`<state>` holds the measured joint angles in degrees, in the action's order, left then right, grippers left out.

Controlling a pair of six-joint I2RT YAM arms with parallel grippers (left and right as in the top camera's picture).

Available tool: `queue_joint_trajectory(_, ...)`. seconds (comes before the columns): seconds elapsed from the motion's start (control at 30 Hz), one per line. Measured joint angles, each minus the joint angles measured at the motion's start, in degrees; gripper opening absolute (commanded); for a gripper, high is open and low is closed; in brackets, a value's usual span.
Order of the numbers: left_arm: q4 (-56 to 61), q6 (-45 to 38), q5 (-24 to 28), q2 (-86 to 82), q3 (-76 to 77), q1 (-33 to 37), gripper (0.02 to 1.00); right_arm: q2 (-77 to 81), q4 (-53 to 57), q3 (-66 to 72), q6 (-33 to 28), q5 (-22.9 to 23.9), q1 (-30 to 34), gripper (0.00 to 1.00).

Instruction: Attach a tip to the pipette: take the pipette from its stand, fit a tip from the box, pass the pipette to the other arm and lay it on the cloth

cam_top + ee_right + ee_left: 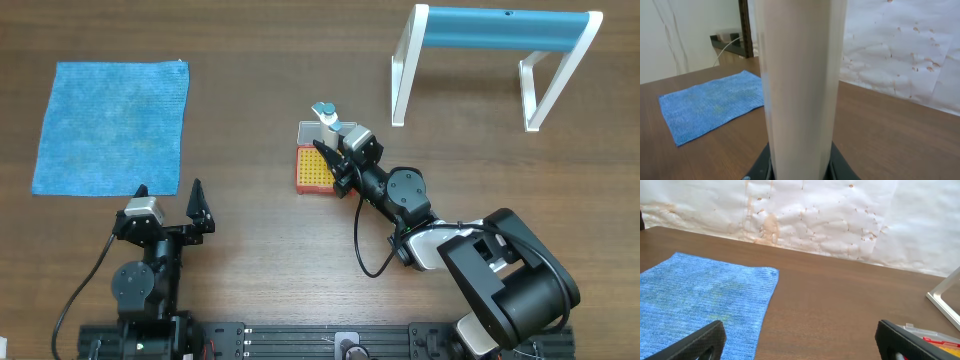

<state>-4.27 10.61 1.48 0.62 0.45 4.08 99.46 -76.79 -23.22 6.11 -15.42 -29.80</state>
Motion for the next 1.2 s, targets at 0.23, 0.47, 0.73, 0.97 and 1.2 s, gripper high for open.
queue_joint_trajectory(0.23, 0.00, 0.00, 0.00, 0.00, 0.00, 0.00, 0.963, -1.90, 2.08, 0.17, -0.02, 0.00, 0.00, 0.080)
queue_joint_trajectory(0.47, 0.00, 0.00, 0.00, 0.00, 0.00, 0.00, 0.963, -11.37, 8.50, -0.48, -0.26, 0.02, 0.00, 0.080)
queue_joint_trajectory(0.73, 0.00, -0.02, 0.00, 0.00, 0.00, 0.00, 0.965, -28.65, 36.02, -6.25, -0.44, -2.21, 1.81, 0.082)
queue_joint_trajectory(0.97, 0.00, 0.00, -0.02, 0.00, 0.00, 0.00, 0.965, -36.00, 84.11, -22.77, -0.52, -6.21, 2.60, 0.082)
queue_joint_trajectory(1.2, 0.00, 0.00, 0.00, 0.00, 0.00, 0.00, 0.965, -37.03, 93.00, -24.52, 9.05, -7.98, 2.58, 0.082)
